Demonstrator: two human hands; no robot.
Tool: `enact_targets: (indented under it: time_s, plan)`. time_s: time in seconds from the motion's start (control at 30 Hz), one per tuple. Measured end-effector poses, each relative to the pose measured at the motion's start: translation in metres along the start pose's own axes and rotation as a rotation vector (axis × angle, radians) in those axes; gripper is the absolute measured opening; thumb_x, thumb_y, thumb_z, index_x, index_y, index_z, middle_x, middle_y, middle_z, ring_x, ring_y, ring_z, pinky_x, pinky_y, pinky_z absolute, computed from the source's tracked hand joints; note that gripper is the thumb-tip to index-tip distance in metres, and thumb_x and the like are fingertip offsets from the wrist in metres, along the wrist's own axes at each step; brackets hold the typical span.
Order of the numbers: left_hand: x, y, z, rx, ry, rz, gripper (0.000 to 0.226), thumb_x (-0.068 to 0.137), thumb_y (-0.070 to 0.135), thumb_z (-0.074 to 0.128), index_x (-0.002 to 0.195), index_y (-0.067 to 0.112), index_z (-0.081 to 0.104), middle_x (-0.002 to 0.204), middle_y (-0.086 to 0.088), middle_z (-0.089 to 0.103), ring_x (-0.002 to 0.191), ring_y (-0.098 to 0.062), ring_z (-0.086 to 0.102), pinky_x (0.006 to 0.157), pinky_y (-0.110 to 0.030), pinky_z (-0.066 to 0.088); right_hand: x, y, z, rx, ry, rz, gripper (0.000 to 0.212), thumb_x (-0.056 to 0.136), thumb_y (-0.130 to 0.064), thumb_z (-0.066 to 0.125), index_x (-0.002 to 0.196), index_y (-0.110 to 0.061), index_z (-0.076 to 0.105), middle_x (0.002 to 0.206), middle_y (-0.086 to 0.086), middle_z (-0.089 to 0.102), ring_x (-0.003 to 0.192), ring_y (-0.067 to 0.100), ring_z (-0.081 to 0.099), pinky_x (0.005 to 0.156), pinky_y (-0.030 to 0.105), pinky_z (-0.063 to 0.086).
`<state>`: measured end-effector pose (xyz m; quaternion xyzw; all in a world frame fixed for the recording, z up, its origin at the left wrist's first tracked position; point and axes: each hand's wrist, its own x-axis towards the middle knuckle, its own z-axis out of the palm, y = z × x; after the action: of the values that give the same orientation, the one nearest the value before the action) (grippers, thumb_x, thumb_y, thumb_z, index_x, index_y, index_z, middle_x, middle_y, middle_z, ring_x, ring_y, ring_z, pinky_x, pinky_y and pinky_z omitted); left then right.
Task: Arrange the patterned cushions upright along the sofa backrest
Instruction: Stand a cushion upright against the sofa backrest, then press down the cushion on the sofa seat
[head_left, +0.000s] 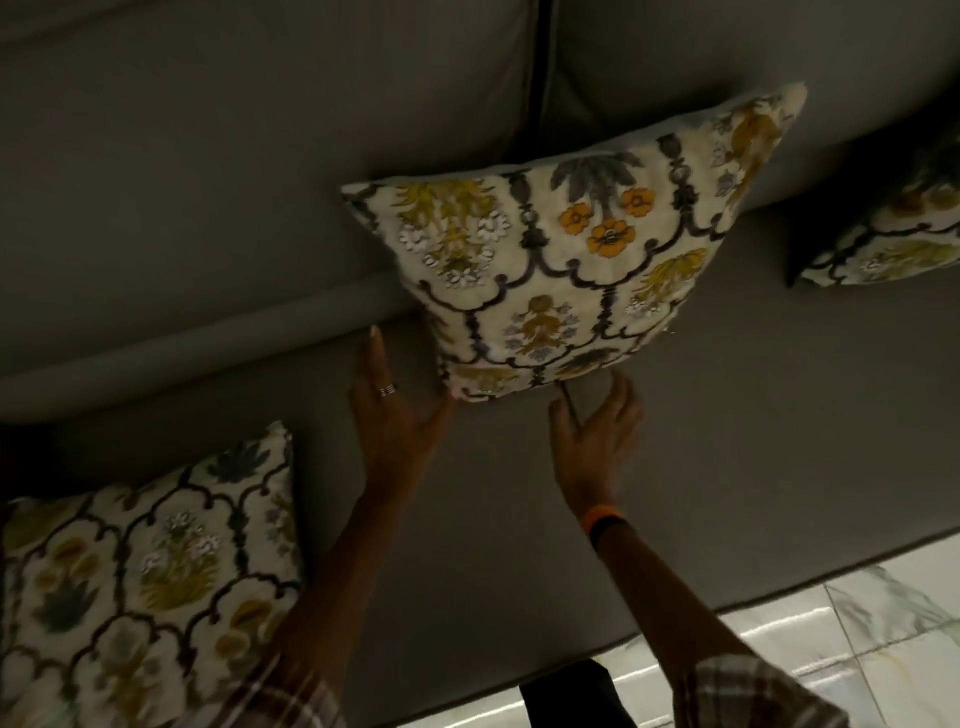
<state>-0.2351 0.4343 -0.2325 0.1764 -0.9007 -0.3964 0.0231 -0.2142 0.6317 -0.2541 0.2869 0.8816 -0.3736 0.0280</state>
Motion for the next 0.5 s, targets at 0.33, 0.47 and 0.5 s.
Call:
enact_targets:
  time_s: [0.33,0.47,0.5]
  plan:
    - [-0.048,-0.212,-0.197,0.490,0.016,-0.061,0.080,0.085,0.053,0.054,0.154,0.017,0.036,0.157,-0.021,0.039,0.146,-0.040,0.033,0.119,-0.066,0.029,-0.225,-0.084,0.156,-0.099,-0.420,-0.231,0.105,0.089,-0.079,0.051,0.169,-0.013,0.034,0.172,0.019,0.037,0.158,0.039,0.036,0.125,0.059,0.034]
    - [-0.075,-0.302,-0.267,0.355,0.026,-0.429,0.099,0.084,0.069,0.048,0.158,0.007,0.031,0.160,-0.026,0.034,0.146,-0.049,0.033,0.117,-0.067,0.030,-0.285,-0.082,0.218,0.095,-0.685,0.079,0.143,0.063,-0.106,0.058,0.174,-0.037,0.001,0.181,0.006,0.020,0.159,0.039,0.038,0.115,0.067,0.049]
    - [-0.082,-0.318,-0.281,0.301,0.020,-0.531,0.100,0.085,0.071,0.054,0.160,0.011,0.026,0.162,-0.023,0.031,0.147,-0.047,0.033,0.116,-0.067,0.032,-0.297,-0.084,0.226,0.153,-0.701,0.139,0.141,0.064,-0.100,0.067,0.173,-0.041,0.001,0.180,0.004,0.026,0.155,0.039,0.044,0.105,0.068,0.057]
